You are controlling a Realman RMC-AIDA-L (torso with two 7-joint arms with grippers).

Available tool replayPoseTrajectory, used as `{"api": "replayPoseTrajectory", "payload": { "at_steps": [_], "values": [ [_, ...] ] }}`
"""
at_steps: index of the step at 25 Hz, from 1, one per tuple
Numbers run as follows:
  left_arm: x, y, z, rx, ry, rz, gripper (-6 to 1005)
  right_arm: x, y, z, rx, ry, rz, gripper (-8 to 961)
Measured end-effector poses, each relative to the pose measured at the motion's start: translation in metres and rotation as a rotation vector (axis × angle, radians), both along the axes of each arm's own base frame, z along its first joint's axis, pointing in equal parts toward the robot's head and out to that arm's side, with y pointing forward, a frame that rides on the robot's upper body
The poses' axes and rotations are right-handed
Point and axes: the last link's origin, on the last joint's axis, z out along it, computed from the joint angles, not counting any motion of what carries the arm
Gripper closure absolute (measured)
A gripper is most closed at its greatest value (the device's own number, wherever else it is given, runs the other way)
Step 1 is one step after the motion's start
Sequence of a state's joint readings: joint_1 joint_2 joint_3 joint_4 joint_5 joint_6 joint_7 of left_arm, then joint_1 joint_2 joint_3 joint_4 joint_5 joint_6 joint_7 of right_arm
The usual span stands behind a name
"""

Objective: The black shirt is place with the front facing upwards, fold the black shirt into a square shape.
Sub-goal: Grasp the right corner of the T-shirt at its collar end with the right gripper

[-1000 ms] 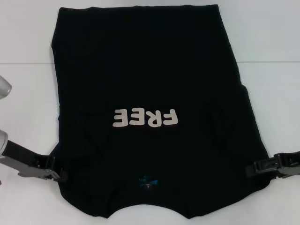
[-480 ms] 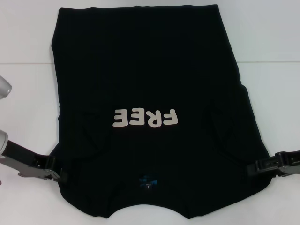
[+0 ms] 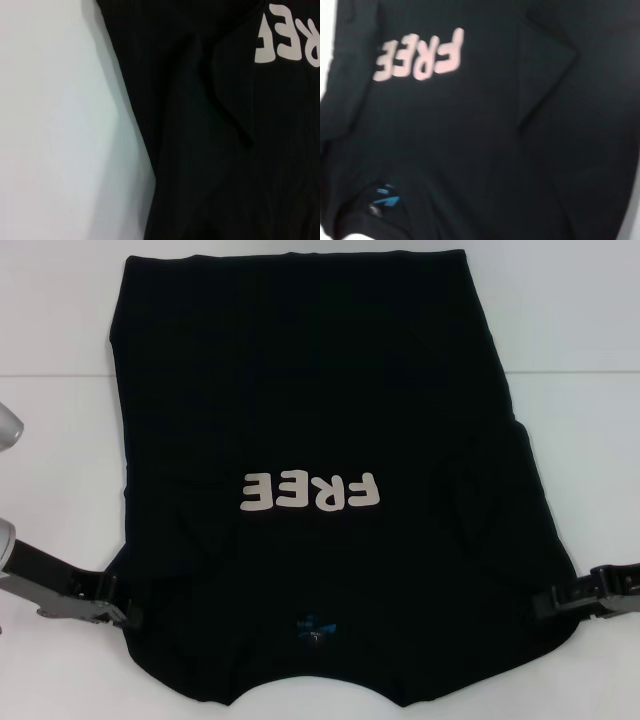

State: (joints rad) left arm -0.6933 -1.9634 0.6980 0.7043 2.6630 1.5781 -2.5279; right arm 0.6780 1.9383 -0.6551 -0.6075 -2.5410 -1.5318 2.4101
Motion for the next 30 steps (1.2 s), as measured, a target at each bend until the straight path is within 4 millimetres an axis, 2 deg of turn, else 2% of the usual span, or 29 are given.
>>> {"api": "replayPoseTrajectory", "payload": {
  "at_steps": [16,30],
  "values": [
    [0.0003,0.0003,-0.0004,0.000,0.000,-0.001,973,0.0073,0.0016,0.0073,0.017,-0.043,-0.014,236],
    [0.0006,0.0008,0.0003,0.002,0.001,-0.002,972,-0.0019,0.0031,-0.0006,-0.008,-0.023,0.009,236]
  ]
}}
